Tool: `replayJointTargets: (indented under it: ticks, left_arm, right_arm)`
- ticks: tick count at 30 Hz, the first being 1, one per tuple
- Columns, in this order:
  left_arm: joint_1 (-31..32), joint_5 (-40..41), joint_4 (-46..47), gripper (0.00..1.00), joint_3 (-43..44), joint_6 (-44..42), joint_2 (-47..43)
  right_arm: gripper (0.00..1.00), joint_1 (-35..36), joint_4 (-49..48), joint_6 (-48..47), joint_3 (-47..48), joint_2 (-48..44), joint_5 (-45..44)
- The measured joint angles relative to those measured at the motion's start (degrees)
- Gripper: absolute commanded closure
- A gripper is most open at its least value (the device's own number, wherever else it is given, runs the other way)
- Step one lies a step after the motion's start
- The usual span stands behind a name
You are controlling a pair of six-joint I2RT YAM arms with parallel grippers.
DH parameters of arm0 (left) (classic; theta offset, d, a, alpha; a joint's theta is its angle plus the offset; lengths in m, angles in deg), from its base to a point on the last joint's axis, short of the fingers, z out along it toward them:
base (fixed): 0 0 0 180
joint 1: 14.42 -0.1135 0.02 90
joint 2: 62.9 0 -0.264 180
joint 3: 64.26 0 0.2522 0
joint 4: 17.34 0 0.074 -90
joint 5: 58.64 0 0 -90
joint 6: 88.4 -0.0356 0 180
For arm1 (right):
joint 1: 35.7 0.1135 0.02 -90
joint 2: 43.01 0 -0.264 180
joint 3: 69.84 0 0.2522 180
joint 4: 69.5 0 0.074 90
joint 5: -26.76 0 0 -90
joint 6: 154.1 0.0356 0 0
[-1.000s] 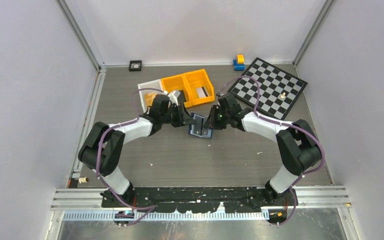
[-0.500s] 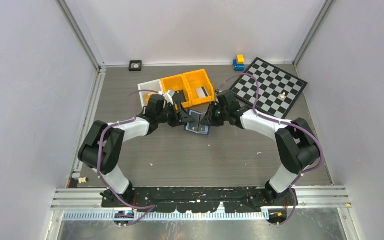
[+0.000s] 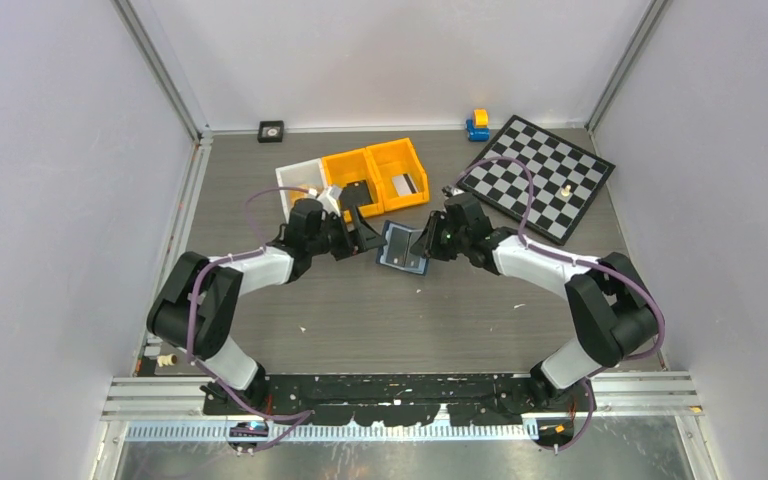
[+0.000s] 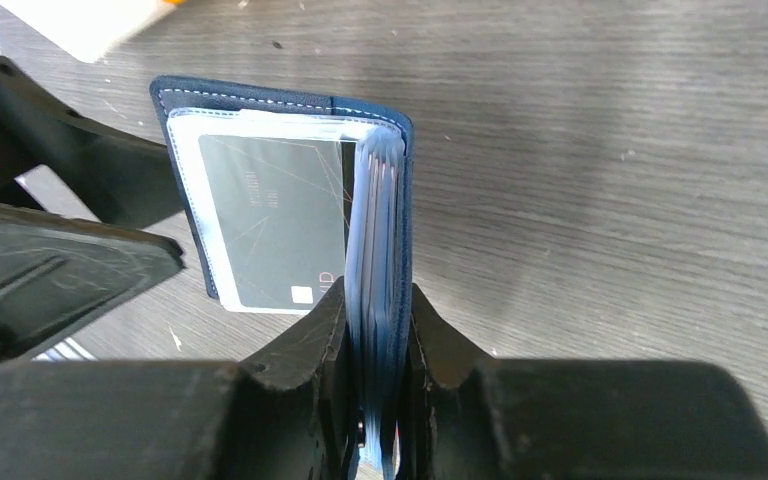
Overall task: Take the credit cards out of the card holder
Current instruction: Remove the credit card from the card holder.
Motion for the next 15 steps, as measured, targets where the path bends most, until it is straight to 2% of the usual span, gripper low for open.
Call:
replayJointTargets:
  ticks: [2, 9, 15]
  left_arm:
    - [0.0, 0.04, 1.11, 0.02, -0.87, 0.2, 0.0]
    - [0.07, 3.89, -0.35, 0.0, -4.0, -0.37, -2.99]
    - [0.17, 14.38, -3.32, 0.0, -10.19, -1.81, -23.12]
  right_arm:
    - [0.99, 0.0, -1.2, 0.0, -0.09, -0.5, 0.0]
    - [1.0, 0.0, -2.97, 0.04, -1.95, -2.1, 0.26]
    - [0.99, 0.0, -4.83, 0.26, -5.64, -7.37, -0.72]
